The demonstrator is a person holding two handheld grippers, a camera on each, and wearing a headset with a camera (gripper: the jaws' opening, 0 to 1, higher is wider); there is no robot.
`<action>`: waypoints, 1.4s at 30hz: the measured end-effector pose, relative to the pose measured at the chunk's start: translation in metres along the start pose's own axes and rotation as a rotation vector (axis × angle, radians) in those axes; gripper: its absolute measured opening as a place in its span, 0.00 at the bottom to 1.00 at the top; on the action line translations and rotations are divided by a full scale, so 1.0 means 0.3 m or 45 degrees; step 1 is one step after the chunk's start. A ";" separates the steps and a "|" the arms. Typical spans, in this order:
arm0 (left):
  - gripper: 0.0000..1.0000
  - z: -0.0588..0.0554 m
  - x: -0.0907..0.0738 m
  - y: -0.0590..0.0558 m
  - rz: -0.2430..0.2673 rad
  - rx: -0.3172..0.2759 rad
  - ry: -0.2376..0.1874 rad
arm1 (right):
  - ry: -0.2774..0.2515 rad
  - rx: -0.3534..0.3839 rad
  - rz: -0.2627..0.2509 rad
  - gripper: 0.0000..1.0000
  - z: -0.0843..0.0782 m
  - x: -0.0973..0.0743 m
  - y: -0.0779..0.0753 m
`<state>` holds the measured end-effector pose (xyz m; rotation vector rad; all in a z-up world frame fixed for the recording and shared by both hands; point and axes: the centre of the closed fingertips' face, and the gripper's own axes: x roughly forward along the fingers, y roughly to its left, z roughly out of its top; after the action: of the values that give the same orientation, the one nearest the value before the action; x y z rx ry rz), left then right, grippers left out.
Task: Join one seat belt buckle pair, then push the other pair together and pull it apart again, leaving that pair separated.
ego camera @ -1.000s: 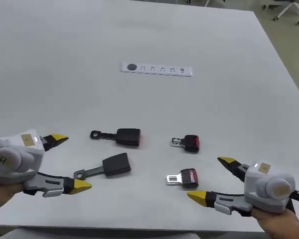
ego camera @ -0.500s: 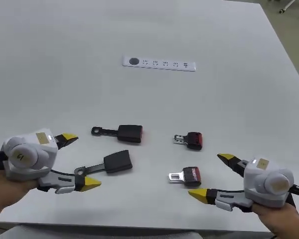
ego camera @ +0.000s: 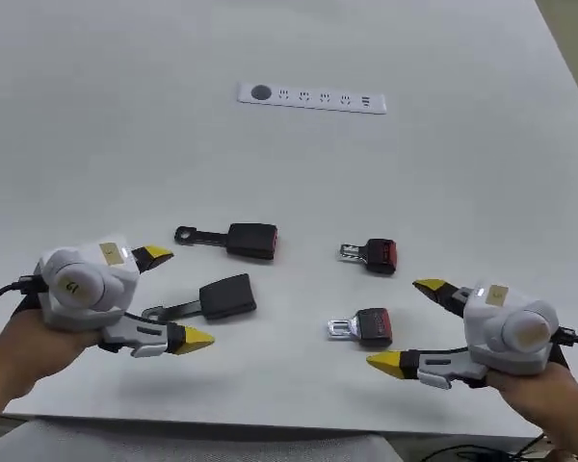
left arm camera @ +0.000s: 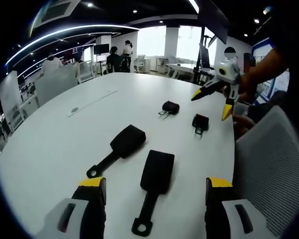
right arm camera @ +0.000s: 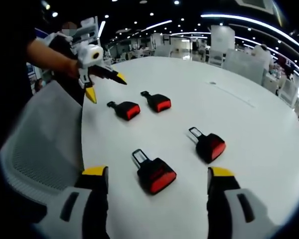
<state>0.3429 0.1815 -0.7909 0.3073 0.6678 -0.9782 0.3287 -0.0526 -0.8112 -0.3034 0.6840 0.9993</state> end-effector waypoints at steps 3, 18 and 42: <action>0.84 0.005 0.019 0.012 -0.009 0.014 0.005 | 0.016 -0.019 0.031 0.82 -0.007 0.014 -0.003; 0.77 -0.063 0.159 -0.019 -0.138 0.123 0.144 | 0.151 -0.184 0.200 0.73 -0.072 0.075 -0.003; 0.35 -0.106 0.197 -0.027 -0.274 0.346 0.275 | 0.270 -0.392 0.365 0.38 -0.111 0.107 0.004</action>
<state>0.3467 0.1546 -0.8528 0.5957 0.7763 -1.2563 0.3261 -0.0481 -0.8573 -0.5990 0.7792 1.3628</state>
